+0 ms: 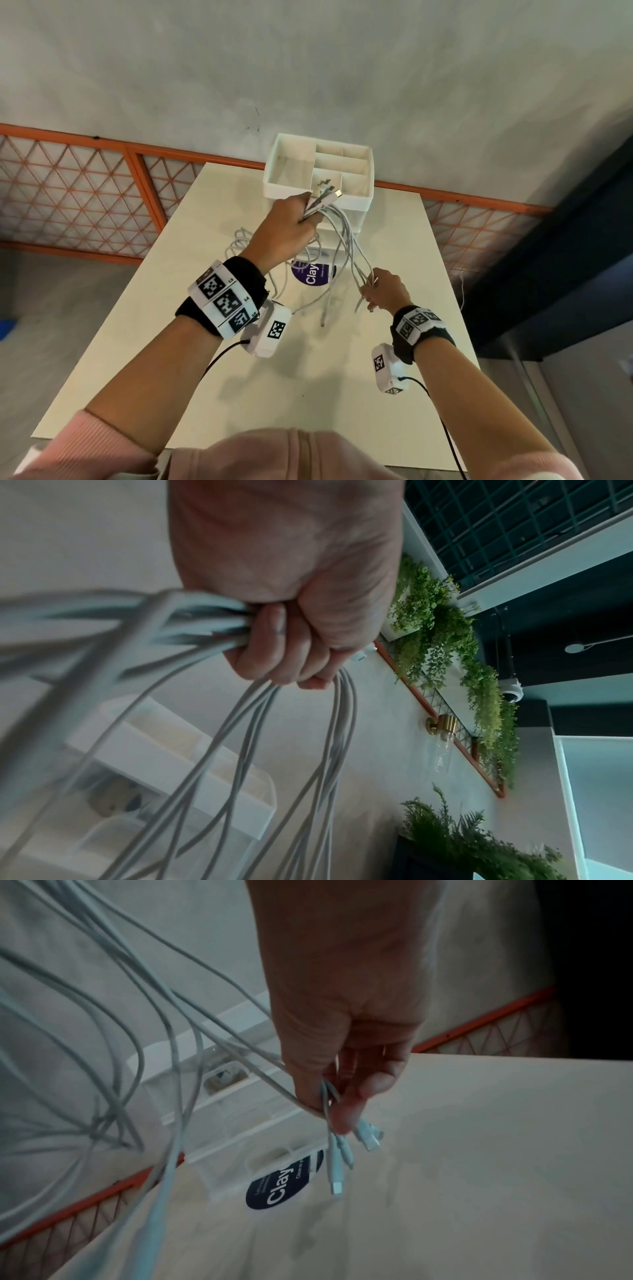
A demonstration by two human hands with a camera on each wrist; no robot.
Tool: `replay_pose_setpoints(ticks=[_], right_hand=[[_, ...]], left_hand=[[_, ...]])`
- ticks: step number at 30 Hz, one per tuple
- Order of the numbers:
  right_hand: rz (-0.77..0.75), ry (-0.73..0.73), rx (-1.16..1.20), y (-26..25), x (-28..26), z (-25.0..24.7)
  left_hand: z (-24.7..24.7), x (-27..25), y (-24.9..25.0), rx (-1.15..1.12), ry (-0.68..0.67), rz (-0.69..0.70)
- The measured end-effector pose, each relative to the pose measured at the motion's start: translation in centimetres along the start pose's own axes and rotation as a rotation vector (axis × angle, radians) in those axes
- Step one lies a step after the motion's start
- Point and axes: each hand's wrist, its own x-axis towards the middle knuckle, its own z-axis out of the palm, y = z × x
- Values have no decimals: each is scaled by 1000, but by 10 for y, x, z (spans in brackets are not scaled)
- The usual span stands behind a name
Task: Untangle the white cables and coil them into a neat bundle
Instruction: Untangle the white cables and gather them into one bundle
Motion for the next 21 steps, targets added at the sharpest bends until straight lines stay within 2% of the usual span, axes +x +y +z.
replay_pose_setpoints(ticks=[3, 5, 8, 11, 14, 17, 19, 21], right_hand=[[-25, -77, 26, -2, 5, 1], [-34, -113, -53, 2, 6, 4], [9, -109, -172, 25, 5, 19], [59, -188, -117, 49, -9, 31], [87, -263, -83, 58, -13, 31], [72, -146, -66, 48, -2, 18], [82, -71, -20, 33, 6, 1], [22, 57, 52, 12, 11, -18]], left_hand=[[0, -2, 3, -18, -37, 29], [0, -4, 5, -23, -51, 40], [-7, -3, 6, -50, 13, 37], [-22, 4, 4, -50, 59, 48], [-24, 11, -3, 97, -105, 32], [-11, 8, -12, 169, -289, -10], [-6, 6, -16, 109, -303, -21], [-4, 5, -17, -10, -294, 2]])
